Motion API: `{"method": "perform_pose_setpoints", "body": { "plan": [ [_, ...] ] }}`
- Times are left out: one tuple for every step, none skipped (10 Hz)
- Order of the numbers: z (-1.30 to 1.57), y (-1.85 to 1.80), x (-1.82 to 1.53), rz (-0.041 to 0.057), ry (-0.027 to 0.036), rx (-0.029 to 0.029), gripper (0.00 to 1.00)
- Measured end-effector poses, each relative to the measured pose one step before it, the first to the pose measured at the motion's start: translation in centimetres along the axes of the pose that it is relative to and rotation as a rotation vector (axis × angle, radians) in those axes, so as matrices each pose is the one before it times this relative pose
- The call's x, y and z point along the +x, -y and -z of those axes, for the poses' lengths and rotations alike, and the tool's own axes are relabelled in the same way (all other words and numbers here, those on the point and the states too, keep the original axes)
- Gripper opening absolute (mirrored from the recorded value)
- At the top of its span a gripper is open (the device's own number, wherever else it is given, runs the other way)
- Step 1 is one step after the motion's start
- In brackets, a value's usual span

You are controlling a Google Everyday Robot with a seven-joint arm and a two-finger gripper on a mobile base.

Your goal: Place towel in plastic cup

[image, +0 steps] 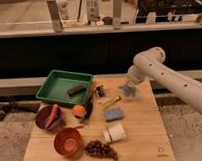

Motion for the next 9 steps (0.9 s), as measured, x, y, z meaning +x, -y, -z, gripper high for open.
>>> {"method": "perform_pose_setpoints", "body": {
  "plan": [
    [0.311,0.212,0.126,-0.00084,0.00081,0.00476,0.04],
    [0.271,0.202,0.129,-0.00053,-0.00059,0.00515,0.04],
    [0.303,0.19,0.122,0.00079,-0.00247,0.00477,0.04],
    [0.371,0.256,0.013,0.00356,-0.00288,0.00541,0.04],
    [0.396,0.324,-0.071,0.00557,-0.00335,0.00596,0.04],
    [0.414,0.27,-0.048,0.00401,-0.00301,0.00555,0.04],
    [0.675,0.422,0.0,0.00608,-0.01195,0.01066,0.04],
    [0.461,0.346,-0.043,0.00265,-0.00852,0.0074,0.04],
    [0.361,0.274,0.017,0.00118,-0.00847,0.00708,0.04]
  ]
}}
